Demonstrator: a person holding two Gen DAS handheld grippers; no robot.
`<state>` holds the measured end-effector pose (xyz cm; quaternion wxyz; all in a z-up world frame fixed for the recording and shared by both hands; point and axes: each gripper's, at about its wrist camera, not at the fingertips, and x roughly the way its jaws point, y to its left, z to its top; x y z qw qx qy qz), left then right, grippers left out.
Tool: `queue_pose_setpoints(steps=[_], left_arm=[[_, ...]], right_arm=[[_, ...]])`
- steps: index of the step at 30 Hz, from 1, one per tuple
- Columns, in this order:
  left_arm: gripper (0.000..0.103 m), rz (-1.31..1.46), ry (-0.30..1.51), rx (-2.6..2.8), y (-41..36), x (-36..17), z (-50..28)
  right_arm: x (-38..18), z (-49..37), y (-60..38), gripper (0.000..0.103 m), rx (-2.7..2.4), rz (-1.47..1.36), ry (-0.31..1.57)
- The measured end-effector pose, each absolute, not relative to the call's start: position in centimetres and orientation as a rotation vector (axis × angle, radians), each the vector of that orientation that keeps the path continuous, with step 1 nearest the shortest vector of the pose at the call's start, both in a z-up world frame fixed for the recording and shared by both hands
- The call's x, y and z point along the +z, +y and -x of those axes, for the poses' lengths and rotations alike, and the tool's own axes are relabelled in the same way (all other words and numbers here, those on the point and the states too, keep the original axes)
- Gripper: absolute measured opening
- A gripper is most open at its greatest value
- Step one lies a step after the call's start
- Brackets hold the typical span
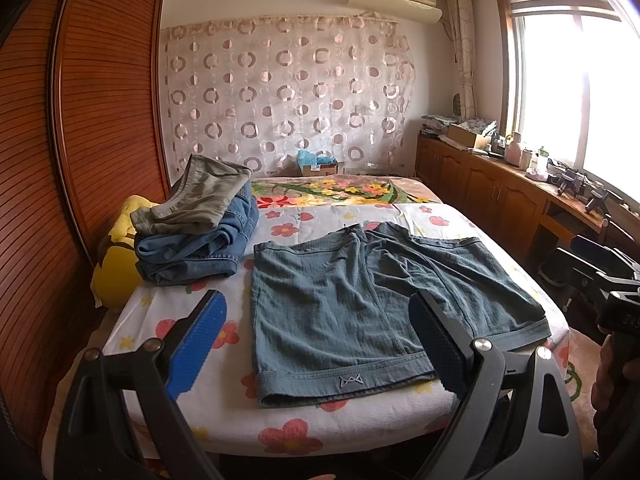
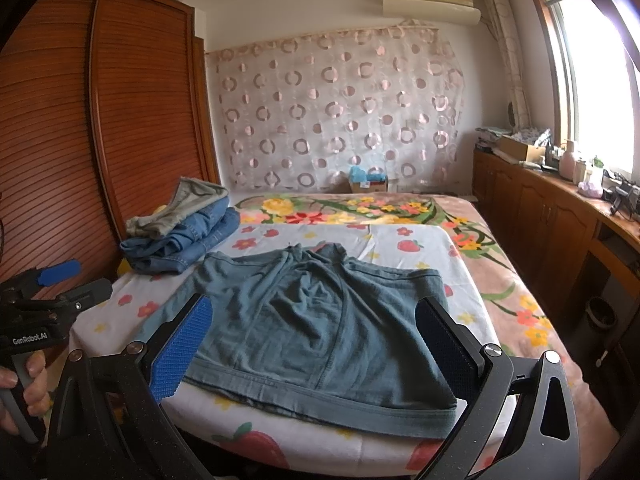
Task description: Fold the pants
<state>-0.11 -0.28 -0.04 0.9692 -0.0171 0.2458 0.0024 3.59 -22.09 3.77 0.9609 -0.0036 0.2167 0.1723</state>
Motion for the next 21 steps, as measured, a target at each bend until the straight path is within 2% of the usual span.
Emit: queue_pose_setpoints(steps=[21], left_arm=[[0.093,0.033,0.495,0.005,-0.74,-0.31,0.30]], right_arm=[[3.79,-3.46,-22.11,0.103,0.349,0.006,0.437]])
